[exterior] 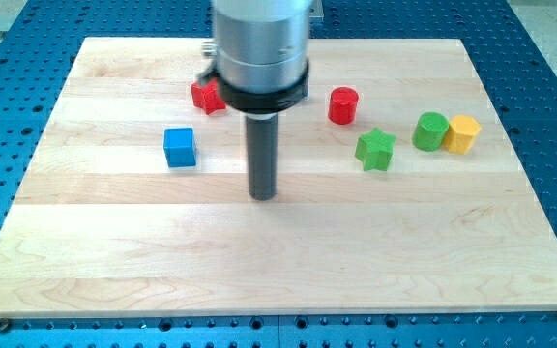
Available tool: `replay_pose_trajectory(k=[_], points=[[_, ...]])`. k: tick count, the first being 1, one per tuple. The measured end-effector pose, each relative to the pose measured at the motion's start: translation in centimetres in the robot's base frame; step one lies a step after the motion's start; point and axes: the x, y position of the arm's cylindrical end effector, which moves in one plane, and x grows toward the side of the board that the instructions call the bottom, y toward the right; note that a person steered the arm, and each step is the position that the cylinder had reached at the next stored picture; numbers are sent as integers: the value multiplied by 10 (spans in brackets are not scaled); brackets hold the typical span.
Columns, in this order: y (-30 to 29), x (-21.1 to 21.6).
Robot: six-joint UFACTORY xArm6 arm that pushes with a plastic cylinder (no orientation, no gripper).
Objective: Push the green star below the red circle
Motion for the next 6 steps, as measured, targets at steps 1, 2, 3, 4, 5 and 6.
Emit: replay_pose_trajectory(k=[1, 2, 3, 4, 5, 6], points=[[-1, -42], [2, -80], [2, -48], [23, -10], [85, 20], [179, 11]])
